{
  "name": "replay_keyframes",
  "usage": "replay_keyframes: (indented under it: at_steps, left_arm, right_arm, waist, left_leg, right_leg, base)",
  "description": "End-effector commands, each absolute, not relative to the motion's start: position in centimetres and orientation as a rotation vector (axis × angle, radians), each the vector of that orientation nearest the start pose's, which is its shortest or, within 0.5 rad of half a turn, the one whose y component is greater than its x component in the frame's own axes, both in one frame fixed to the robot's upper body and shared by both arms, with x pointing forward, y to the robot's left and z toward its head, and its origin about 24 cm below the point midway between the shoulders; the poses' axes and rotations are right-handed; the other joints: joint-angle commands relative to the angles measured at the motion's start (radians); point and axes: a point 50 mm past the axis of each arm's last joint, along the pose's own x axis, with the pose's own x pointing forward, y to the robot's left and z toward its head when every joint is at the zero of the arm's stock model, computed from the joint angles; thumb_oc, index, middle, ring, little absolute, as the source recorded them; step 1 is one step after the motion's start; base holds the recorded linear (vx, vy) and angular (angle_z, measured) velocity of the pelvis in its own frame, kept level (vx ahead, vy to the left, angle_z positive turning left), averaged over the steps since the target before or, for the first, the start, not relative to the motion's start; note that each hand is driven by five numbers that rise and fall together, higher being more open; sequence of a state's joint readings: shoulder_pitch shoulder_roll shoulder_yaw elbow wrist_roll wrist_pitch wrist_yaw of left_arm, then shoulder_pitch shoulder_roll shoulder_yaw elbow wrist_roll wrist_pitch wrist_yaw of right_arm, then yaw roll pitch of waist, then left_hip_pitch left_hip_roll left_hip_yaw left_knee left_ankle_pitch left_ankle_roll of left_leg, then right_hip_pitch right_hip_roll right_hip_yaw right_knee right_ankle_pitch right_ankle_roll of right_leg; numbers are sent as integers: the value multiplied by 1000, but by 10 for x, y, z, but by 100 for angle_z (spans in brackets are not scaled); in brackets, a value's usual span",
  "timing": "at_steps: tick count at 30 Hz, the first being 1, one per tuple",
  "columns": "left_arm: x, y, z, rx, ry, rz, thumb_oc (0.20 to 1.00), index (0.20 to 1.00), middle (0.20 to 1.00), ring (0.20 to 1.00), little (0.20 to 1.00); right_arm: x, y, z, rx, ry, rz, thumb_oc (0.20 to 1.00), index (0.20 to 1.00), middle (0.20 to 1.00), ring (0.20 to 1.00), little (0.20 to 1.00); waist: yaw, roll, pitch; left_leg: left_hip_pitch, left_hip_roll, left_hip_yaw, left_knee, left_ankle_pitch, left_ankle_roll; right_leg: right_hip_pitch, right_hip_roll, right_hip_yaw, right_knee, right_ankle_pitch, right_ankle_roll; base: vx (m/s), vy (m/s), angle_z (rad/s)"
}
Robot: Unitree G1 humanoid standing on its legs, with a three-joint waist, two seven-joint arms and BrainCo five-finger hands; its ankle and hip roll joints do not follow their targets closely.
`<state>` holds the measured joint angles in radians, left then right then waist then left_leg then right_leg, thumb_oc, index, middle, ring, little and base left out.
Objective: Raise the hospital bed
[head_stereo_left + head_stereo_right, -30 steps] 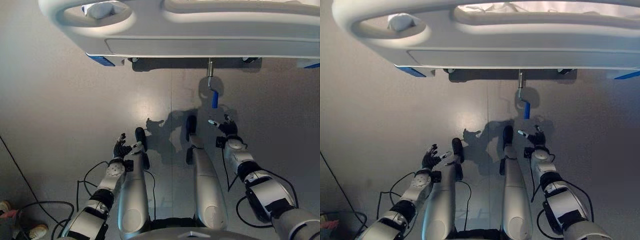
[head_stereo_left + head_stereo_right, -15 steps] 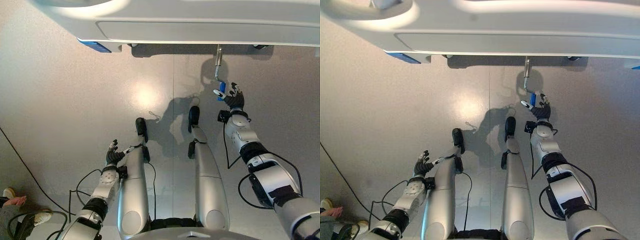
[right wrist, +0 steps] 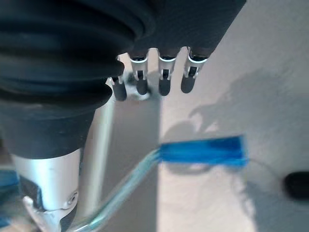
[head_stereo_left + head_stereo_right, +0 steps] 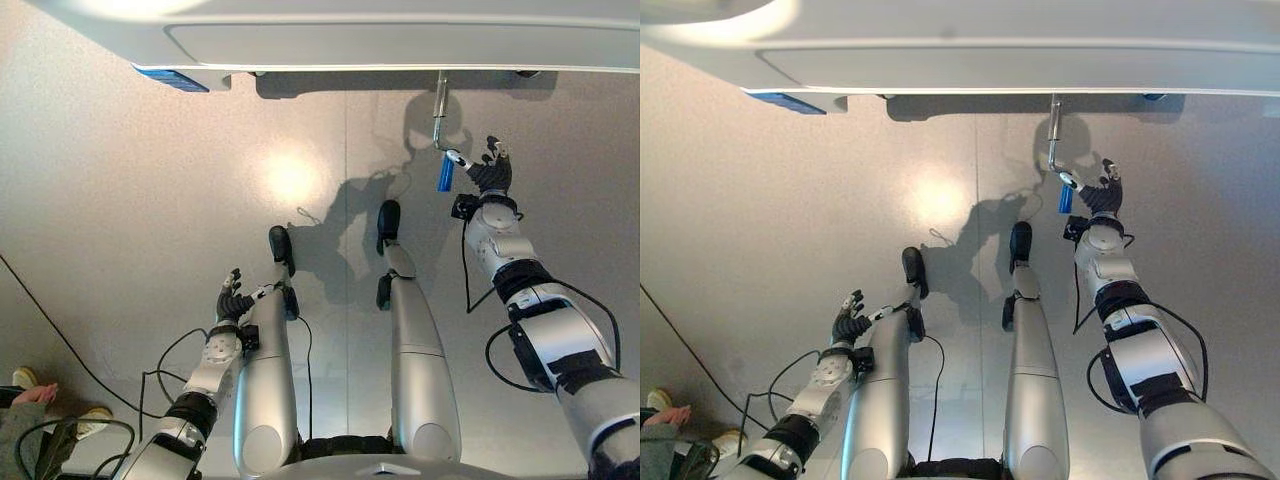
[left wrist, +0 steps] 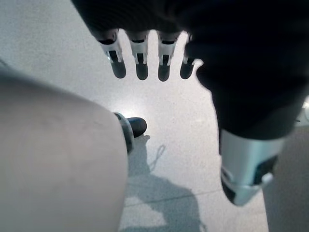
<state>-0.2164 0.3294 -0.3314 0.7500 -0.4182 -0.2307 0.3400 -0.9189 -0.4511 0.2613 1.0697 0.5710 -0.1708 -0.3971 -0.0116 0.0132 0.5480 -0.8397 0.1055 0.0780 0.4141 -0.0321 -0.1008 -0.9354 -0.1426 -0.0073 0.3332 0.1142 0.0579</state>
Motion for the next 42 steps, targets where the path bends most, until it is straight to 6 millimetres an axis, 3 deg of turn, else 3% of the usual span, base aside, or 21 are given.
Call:
replay_keyframes:
  at_steps: [1, 10, 19, 30, 42]
  left_arm:
    - [240, 217, -58, 115, 380, 315, 1000, 1000, 1000, 1000, 1000]
    - [245, 215, -51, 108, 338, 316, 1000, 1000, 1000, 1000, 1000]
    - [249, 209, -45, 105, 306, 286, 1000, 1000, 1000, 1000, 1000]
    - [250, 206, -45, 114, 302, 269, 1000, 1000, 1000, 1000, 1000]
    - [251, 206, -43, 103, 294, 259, 1000, 1000, 1000, 1000, 1000]
  right_arm:
    - [392, -256, 146, -70, -84, -495, 1000, 1000, 1000, 1000, 1000]
    - [392, -260, 144, -88, -60, -509, 1000, 1000, 1000, 1000, 1000]
    - [386, -270, 126, -120, 23, -528, 1000, 1000, 1000, 1000, 1000]
    - [384, -275, 119, -155, 70, -539, 1000, 1000, 1000, 1000, 1000]
    - [394, -261, 138, -166, 0, -454, 1000, 1000, 1000, 1000, 1000]
  waist:
    - [-13, 70, -28]
    - [-9, 84, -28]
    - [1, 105, -28]
    - [15, 128, -28]
    - [19, 136, -28]
  left_leg:
    - [-65, 6, -37, 14, 39, 8]
    - [-83, 3, -29, 30, 30, 12]
    - [-124, -2, -39, 66, 18, 18]
    - [-150, -9, -52, 85, 14, 21]
    - [-152, -13, -56, 83, 17, 22]
  right_leg:
    - [-38, -7, 20, 123, -84, 72]
    - [-61, -4, 33, 134, -91, 70]
    - [-94, -9, 26, 169, -101, 70]
    - [-113, -13, 24, 192, -110, 69]
    - [-116, -14, 22, 198, -113, 68]
  base:
    - [0, 0, 0]
    - [0, 0, 0]
    - [0, 0, 0]
    - [0, 2, 1]
    - [0, 0, 0]
